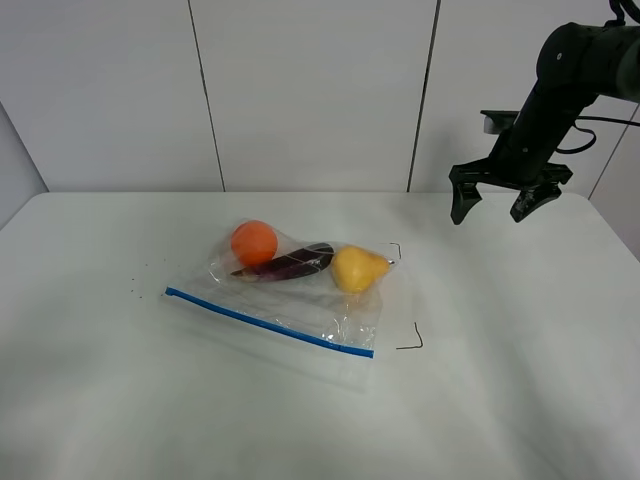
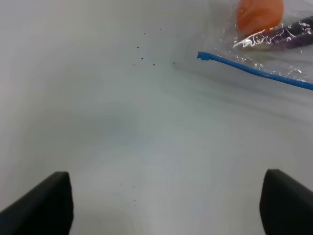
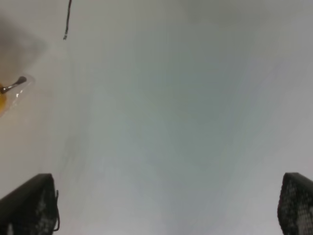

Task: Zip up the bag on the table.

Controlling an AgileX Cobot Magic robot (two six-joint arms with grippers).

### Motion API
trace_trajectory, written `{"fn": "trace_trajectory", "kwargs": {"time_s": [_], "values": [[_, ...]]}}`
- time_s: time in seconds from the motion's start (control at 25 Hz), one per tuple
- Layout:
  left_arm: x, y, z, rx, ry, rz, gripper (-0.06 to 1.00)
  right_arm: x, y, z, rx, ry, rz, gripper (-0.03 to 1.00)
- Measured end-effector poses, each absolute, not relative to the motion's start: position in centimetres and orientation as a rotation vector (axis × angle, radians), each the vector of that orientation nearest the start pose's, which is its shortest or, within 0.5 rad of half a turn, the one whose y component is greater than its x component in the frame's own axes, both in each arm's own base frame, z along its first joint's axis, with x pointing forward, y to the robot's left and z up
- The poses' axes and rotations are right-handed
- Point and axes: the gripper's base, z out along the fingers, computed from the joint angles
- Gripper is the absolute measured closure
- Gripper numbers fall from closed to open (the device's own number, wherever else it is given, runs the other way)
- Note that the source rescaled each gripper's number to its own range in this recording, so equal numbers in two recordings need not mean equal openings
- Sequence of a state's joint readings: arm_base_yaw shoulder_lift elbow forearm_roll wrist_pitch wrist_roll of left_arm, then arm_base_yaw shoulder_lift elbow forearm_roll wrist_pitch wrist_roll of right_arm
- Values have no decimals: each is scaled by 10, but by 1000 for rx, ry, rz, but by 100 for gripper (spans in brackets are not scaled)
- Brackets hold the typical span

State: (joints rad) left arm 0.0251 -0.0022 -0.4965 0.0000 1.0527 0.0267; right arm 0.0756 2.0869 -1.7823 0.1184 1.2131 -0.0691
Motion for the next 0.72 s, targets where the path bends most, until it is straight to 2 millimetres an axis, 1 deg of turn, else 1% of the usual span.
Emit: {"fn": "trace_trajectory", "kwargs": {"time_s": [0.12,0.2,0.32,0.36,0.4,0.48,0.52,0.6,0.72], "values": [[-4,0,277,1,2038,32,-5,433,43,228,-161,2992,168,-3],[-4,0,277,1,2038,32,-5,429,42,232,-158,2988,168,-3],[-4,0,277,1,2038,32,-5,411,40,245,-157,2986,159,-3],[-4,0,277,1,2038,32,-5,402,39,247,-159,2995,145,-3],[-4,0,277,0,2038,39,-5,393,38,254,-162,2991,132,-3],[-4,0,277,1,2038,32,-5,371,35,261,-166,3002,113,-3],[-4,0,277,1,2038,32,-5,360,33,267,-166,2995,107,-3],[-4,0,277,1,2038,32,-5,332,31,275,-166,2999,103,-3],[-4,0,277,0,2038,39,-5,289,28,280,-167,3010,100,-3]]}}
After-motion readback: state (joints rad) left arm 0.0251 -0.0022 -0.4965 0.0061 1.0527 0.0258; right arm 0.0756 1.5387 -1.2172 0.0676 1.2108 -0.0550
